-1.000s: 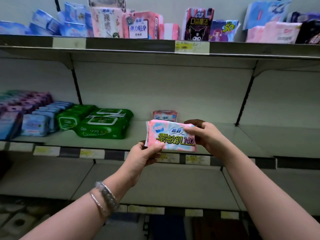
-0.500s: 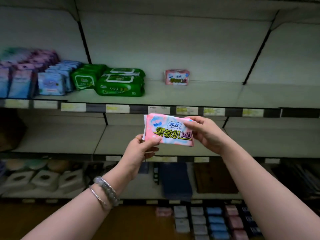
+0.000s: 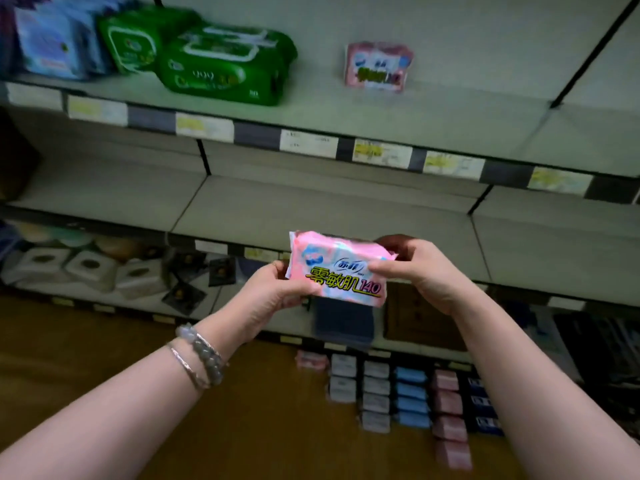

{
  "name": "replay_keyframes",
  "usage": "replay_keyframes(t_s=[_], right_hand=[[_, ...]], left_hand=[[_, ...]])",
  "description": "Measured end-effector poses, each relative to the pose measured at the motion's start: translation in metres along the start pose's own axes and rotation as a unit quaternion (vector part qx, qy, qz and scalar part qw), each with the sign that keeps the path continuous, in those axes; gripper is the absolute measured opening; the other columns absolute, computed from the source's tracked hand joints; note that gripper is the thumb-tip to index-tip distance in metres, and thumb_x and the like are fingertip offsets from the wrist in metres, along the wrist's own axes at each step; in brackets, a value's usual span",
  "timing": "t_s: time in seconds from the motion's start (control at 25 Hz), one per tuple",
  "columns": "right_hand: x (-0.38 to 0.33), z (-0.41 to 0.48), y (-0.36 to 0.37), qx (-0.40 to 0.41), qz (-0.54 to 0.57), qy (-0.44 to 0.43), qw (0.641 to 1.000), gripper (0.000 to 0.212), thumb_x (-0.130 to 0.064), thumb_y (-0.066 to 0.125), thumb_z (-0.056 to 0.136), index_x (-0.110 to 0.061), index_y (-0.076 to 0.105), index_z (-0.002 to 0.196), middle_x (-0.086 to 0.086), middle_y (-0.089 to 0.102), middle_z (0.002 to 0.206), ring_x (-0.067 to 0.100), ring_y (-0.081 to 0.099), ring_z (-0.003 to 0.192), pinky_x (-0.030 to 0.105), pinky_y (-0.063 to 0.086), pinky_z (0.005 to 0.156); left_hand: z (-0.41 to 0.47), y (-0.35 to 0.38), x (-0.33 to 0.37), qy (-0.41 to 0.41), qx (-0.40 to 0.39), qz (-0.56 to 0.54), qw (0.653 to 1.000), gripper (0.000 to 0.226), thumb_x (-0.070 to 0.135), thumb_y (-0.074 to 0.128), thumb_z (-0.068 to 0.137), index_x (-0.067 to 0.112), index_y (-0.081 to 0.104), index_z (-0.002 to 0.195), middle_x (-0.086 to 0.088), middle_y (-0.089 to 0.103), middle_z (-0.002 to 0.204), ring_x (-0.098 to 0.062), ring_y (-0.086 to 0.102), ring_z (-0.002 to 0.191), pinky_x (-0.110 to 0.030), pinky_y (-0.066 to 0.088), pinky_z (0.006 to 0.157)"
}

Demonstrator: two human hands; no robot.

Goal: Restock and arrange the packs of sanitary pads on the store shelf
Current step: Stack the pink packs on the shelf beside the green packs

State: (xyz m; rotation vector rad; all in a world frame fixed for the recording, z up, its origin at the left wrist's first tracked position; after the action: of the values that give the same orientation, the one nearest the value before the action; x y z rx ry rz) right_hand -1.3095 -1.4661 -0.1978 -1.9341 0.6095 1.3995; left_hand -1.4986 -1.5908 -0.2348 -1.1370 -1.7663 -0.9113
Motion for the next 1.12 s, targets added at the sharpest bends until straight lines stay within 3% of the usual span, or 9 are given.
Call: replay_keyframes(t_s=[0.08, 0.28, 0.44, 0.52, 0.6, 0.8, 0.96, 1.04, 1.12], right_hand=[[0.029, 0.006, 0.003, -0.013, -0.033, 0.02, 0.999, 0.03, -0.01, 0.079, 0.069, -0.02, 0.063, 0.093, 0.0, 0.067, 0.09, 0.0, 0.06, 0.073, 0.011, 0.045, 0.069], [0.109, 0.033, 0.027, -0.031, -0.052, 0.072, 0.996, 0.058, -0.015, 0.085, 0.058, -0.015, 0.059, 0.109, 0.003, 0.067, 0.1, 0.009, 0.061, 0.085, 0.019, 0.047, 0.077], [0.168, 0.058, 0.05, -0.033, -0.028, 0.096, 0.994, 0.049, -0.002, 0.078, 0.068, -0.017, 0.056, 0.109, -0.005, 0.065, 0.098, 0.004, 0.062, 0.083, 0.018, 0.048, 0.072], [0.204, 0.071, 0.063, -0.021, -0.035, 0.102, 0.994, 0.052, -0.001, 0.078, 0.067, -0.02, 0.054, 0.109, -0.004, 0.063, 0.102, 0.012, 0.061, 0.09, 0.026, 0.05, 0.08], [0.239, 0.084, 0.076, -0.025, -0.064, 0.098, 0.993, 0.055, -0.003, 0.078, 0.068, -0.02, 0.053, 0.113, -0.008, 0.061, 0.102, 0.008, 0.06, 0.087, 0.017, 0.051, 0.075], [0.342, 0.114, 0.109, -0.04, -0.143, 0.105, 0.983, 0.058, -0.003, 0.079, 0.069, -0.01, 0.053, 0.12, 0.001, 0.061, 0.108, 0.015, 0.059, 0.098, 0.022, 0.05, 0.08], [0.449, 0.135, 0.138, -0.037, -0.176, 0.102, 0.978, 0.061, 0.001, 0.078, 0.068, -0.008, 0.049, 0.121, -0.001, 0.049, 0.107, 0.01, 0.05, 0.097, 0.008, 0.042, 0.074], [0.498, 0.143, 0.151, -0.036, -0.205, 0.093, 0.974, 0.063, 0.001, 0.079, 0.067, -0.004, 0.047, 0.121, 0.002, 0.044, 0.109, 0.009, 0.045, 0.097, 0.002, 0.04, 0.067], [0.553, 0.155, 0.165, -0.042, -0.231, 0.104, 0.966, 0.065, -0.002, 0.08, 0.066, -0.004, 0.045, 0.121, 0.006, 0.042, 0.115, 0.012, 0.045, 0.099, 0.008, 0.039, 0.07]], left_hand=[[0.012, 0.0, -0.029, -0.023, 0.008, 0.005, 1.0, 0.053, 0.014, 0.073, 0.051, 0.009, 0.059, 0.101, -0.001, 0.069, 0.087, -0.008, 0.062, 0.073, -0.014, 0.049, 0.059], [0.046, -0.015, -0.107, -0.046, 0.025, -0.007, 0.999, 0.065, -0.006, 0.078, 0.053, 0.008, 0.056, 0.112, -0.009, 0.069, 0.103, -0.019, 0.067, 0.09, -0.023, 0.056, 0.072], [0.087, -0.036, -0.159, -0.083, 0.028, -0.01, 0.996, 0.06, -0.015, 0.069, 0.065, 0.005, 0.052, 0.119, -0.01, 0.064, 0.111, -0.015, 0.065, 0.084, -0.016, 0.053, 0.058], [0.108, -0.047, -0.186, -0.097, 0.018, 0.0, 0.995, 0.059, -0.015, 0.069, 0.067, 0.006, 0.051, 0.119, -0.009, 0.065, 0.11, -0.013, 0.066, 0.081, -0.017, 0.054, 0.057], [0.129, -0.059, -0.216, -0.115, 0.015, 0.029, 0.993, 0.058, -0.013, 0.07, 0.067, 0.009, 0.05, 0.117, -0.006, 0.065, 0.106, -0.011, 0.065, 0.077, -0.018, 0.055, 0.056], [0.187, -0.081, -0.318, -0.114, 0.018, 0.087, 0.99, 0.06, -0.01, 0.073, 0.067, 0.006, 0.049, 0.12, -0.006, 0.064, 0.107, -0.024, 0.062, 0.099, -0.018, 0.054, 0.064], [0.233, -0.089, -0.423, -0.113, -0.009, 0.096, 0.989, 0.053, -0.008, 0.07, 0.072, 0.006, 0.054, 0.12, -0.009, 0.064, 0.114, -0.023, 0.061, 0.106, -0.035, 0.052, 0.09], [0.248, -0.091, -0.465, -0.114, -0.028, 0.095, 0.989, 0.045, -0.01, 0.067, 0.074, 0.013, 0.058, 0.111, -0.003, 0.066, 0.107, -0.014, 0.063, 0.099, -0.03, 0.053, 0.088], [0.265, -0.094, -0.508, -0.113, -0.047, 0.088, 0.989, 0.045, -0.012, 0.064, 0.076, 0.019, 0.056, 0.107, 0.002, 0.063, 0.103, -0.006, 0.061, 0.092, -0.02, 0.055, 0.078]])
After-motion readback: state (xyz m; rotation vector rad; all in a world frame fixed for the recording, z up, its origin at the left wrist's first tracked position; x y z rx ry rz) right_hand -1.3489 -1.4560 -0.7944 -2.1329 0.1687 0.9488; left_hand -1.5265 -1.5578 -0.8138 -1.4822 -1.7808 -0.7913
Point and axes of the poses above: each hand's wrist, its own z-axis towards the middle knuckle, its own y-axis out of the palm, x = y × z, the point moved 1 cm from there along z, towards the middle knuckle
